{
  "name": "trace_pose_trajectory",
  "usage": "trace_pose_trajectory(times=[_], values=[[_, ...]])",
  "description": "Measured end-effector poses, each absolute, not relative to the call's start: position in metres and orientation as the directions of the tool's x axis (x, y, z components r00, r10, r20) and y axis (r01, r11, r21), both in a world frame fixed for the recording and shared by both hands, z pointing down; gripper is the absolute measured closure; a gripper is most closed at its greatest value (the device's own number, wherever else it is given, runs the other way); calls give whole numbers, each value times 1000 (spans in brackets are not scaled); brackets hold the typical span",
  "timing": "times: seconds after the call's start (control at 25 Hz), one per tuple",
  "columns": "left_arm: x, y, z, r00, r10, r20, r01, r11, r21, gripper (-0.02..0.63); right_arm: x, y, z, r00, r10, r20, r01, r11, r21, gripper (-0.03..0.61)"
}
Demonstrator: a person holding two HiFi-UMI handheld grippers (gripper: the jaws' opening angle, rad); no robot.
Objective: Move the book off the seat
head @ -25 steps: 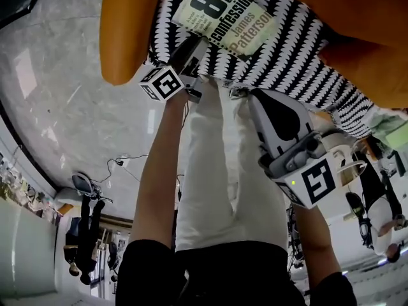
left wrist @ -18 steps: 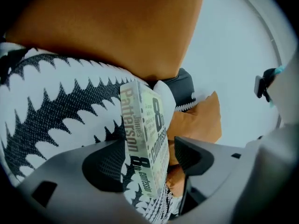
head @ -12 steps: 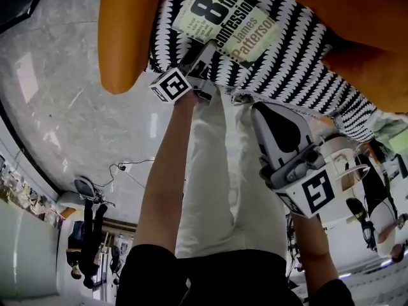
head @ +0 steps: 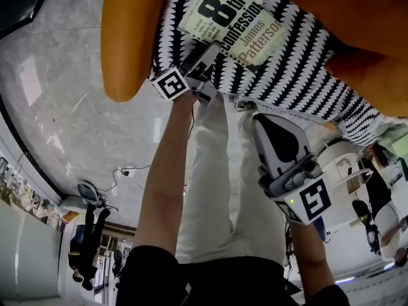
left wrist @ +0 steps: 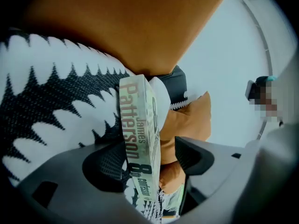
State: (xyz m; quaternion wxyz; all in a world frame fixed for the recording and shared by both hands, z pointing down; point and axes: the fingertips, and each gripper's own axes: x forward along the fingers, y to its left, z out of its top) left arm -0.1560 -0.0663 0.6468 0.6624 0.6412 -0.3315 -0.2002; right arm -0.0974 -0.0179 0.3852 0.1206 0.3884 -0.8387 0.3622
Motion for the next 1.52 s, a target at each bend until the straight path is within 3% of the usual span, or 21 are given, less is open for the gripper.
trace_pose_trajectory(times=[0.4,0.72,0.84,1.04,1.28,1.36,1.44,1.52], values=[[-134,-82,635,771,-612,178,-196,38,980,288,-82,-22,374,-639,-607,472,-759,400,-514,563],[-95,-72,637,930,-268,250,-309,-208,928,288,-88,-26,382,-614,-626,480,-773,354,-527,563],[-91,-69,642,925,-215,314,-364,-260,894,293,-91,-29,380,-608,-636,474,-776,351,-524,563],[-90,-78,647,884,-329,333,-380,-90,920,291,-83,-25,379,-584,-659,473,-789,324,-522,563],[-94,-93,637,790,-552,266,-222,145,964,293,-72,-20,376,-561,-678,475,-802,302,-516,563],[-97,-91,634,780,-569,261,-222,137,965,331,-71,-22,378,-563,-681,468,-800,308,-514,563],[-97,-87,628,793,-552,258,-249,93,964,432,-66,-20,395,-561,-671,485,-804,303,-511,563],[-97,-81,622,810,-528,257,-258,74,963,437,-55,-16,431,-529,-640,558,-834,269,-482,561]])
